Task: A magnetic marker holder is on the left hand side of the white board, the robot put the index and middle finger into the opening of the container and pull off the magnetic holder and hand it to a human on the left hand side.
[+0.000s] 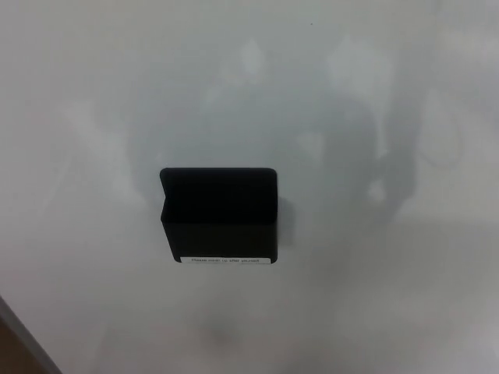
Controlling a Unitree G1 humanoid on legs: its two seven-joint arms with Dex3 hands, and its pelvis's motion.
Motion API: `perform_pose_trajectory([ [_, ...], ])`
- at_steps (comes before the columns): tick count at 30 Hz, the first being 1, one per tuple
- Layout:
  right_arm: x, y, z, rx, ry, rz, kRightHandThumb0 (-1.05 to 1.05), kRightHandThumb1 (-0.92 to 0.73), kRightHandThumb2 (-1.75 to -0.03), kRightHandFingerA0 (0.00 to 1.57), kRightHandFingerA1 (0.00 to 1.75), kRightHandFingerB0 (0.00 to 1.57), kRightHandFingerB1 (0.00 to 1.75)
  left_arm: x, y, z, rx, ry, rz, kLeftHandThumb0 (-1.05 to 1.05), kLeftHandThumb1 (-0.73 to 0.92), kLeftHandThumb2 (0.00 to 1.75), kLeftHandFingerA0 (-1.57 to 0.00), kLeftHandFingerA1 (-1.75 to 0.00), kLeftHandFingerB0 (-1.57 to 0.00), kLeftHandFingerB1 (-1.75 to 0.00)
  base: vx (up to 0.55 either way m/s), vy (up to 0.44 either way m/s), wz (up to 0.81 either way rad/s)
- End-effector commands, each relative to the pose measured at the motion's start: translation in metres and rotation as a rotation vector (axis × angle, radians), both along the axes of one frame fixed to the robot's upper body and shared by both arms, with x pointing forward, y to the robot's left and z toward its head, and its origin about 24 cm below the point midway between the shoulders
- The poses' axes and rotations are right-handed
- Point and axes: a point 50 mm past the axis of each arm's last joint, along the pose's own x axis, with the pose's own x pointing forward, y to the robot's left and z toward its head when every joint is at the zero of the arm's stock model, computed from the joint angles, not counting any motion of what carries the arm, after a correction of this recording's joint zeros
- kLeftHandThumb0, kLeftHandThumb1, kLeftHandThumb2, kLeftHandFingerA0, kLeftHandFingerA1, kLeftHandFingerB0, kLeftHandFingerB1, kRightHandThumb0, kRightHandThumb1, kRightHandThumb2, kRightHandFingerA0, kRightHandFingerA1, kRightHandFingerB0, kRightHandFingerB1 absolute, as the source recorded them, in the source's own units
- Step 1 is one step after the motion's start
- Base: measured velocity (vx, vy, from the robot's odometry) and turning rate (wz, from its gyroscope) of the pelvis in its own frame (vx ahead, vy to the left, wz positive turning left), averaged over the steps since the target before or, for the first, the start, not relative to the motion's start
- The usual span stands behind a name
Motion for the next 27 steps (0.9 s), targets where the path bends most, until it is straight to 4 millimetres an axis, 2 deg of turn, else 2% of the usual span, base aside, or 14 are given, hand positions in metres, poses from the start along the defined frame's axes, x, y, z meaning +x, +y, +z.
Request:
perform_pose_trajectory([
  [1, 0.012, 0.013, 0.025, 0.008, -0.387, 0.068, -0.49, -0.68, -0.60, 0.80, 0.63, 0.34, 0.48, 0.018, 0.002, 0.056, 0.036, -0.469, -0.288, -0.48, 0.58, 0.76, -0.38, -0.45, -0.26, -0.40, 0.00, 0.000, 0.00],
  [3, 0.013, 0.013, 0.025, 0.011, -0.389, 0.062, -0.49, -0.68, -0.60, 0.81, 0.64, 0.35, 0.47, 0.026, -0.008, 0.090, 0.064, -0.617, -0.416, -0.37, 0.68, 0.62, -0.36, -0.35, -0.26, -0.30, 0.00, 0.000, 0.00],
  [6, 0.014, 0.014, 0.025, 0.013, -0.390, 0.053, -0.49, -0.67, -0.60, 0.81, 0.63, 0.36, 0.47, 0.032, -0.017, 0.127, 0.064, -0.743, -0.496, -0.35, 0.67, 0.61, -0.34, -0.34, -0.25, -0.30, 0.00, 0.000, 0.00],
  [8, 0.015, 0.014, 0.025, 0.012, -0.394, 0.050, -0.49, -0.67, -0.60, 0.81, 0.63, 0.36, 0.47, 0.034, -0.019, 0.131, 0.063, -0.753, -0.503, -0.35, 0.67, 0.61, -0.34, -0.34, -0.25, -0.30, 0.00, 0.000, 0.00],
  [9, 0.015, 0.014, 0.025, 0.010, -0.397, 0.051, -0.53, -0.53, -0.87, 0.76, 0.71, 0.31, 0.56, 0.039, -0.019, 0.144, 0.067, -0.800, -0.518, -0.39, 0.69, 0.62, -0.34, -0.33, -0.22, -0.32, 0.00, 0.000, 0.00],
  [10, 0.015, 0.014, 0.025, 0.008, -0.399, 0.054, -0.53, -0.53, -0.87, 0.76, 0.71, 0.31, 0.56, 0.044, -0.021, 0.161, 0.070, -0.858, -0.539, -0.39, 0.69, 0.62, -0.34, -0.33, -0.22, -0.32, 0.00, 0.000, 0.00],
  [12, 0.016, 0.015, 0.026, 0.005, -0.403, 0.066, -0.52, -0.53, -0.87, 0.76, 0.70, 0.30, 0.55, 0.052, -0.020, 0.189, 0.093, -0.957, -0.566, -0.28, 0.66, 0.60, -0.36, -0.36, -0.23, -0.29, 0.00, 0.000, 0.00],
  [13, 0.017, 0.015, 0.026, 0.003, -0.408, 0.072, -0.47, -0.67, -0.60, 0.82, 0.62, 0.35, 0.47, 0.054, -0.020, 0.204, 0.101, -1.003, -0.581, -0.28, 0.65, 0.60, -0.36, -0.35, -0.24, -0.29, 0.00, 0.000, 0.00],
  [16, 0.017, 0.015, 0.026, 0.004, -0.412, 0.073, -0.47, -0.67, -0.60, 0.82, 0.62, 0.35, 0.47, 0.055, -0.021, 0.210, 0.100, -1.014, -0.585, -0.28, 0.65, 0.60, -0.36, -0.35, -0.24, -0.29, 0.00, 0.000, 0.00],
  [17, 0.016, 0.015, 0.026, 0.006, -0.412, 0.070, -0.52, -0.53, -0.87, 0.77, 0.71, 0.31, 0.56, 0.064, -0.026, 0.246, 0.126, -1.129, -0.646, -0.25, 0.64, 0.59, -0.38, -0.35, -0.27, -0.30, 0.00, 0.000, 0.00],
  [18, 0.015, 0.015, 0.026, 0.006, -0.412, 0.069, -0.52, -0.54, -0.87, 0.77, 0.70, 0.30, 0.55, 0.066, -0.030, 0.263, 0.141, -1.181, -0.683, -0.25, 0.65, 0.59, -0.37, -0.36, -0.28, -0.30, 0.00, 0.000, 0.00],
  [21, 0.015, 0.015, 0.026, 0.006, -0.413, 0.070, -0.52, -0.54, -0.87, 0.77, 0.70, 0.30, 0.55, 0.067, -0.032, 0.268, 0.147, -1.185, -0.693, -0.25, 0.65, 0.59, -0.37, -0.36, -0.28, -0.30, 0.00, 0.000, 0.00],
  [22, 0.015, 0.015, 0.026, 0.005, -0.417, 0.071, -0.48, -0.67, -0.60, 0.83, 0.62, 0.36, 0.48, 0.069, -0.033, 0.274, 0.168, -1.196, -0.713, -0.25, 0.63, 0.58, -0.39, -0.36, -0.28, -0.30, 0.00, 0.000, 0.00],
  [27, 0.015, 0.017, 0.025, 0.013, -0.414, 0.061, -0.48, -0.67, -0.60, 0.82, 0.63, 0.35, 0.48, 0.076, -0.039, 0.301, 0.300, -1.260, -0.816, -0.28, 0.61, 0.58, -0.40, -0.36, -0.28, -0.30, 0.00, 0.000, 0.00],
])
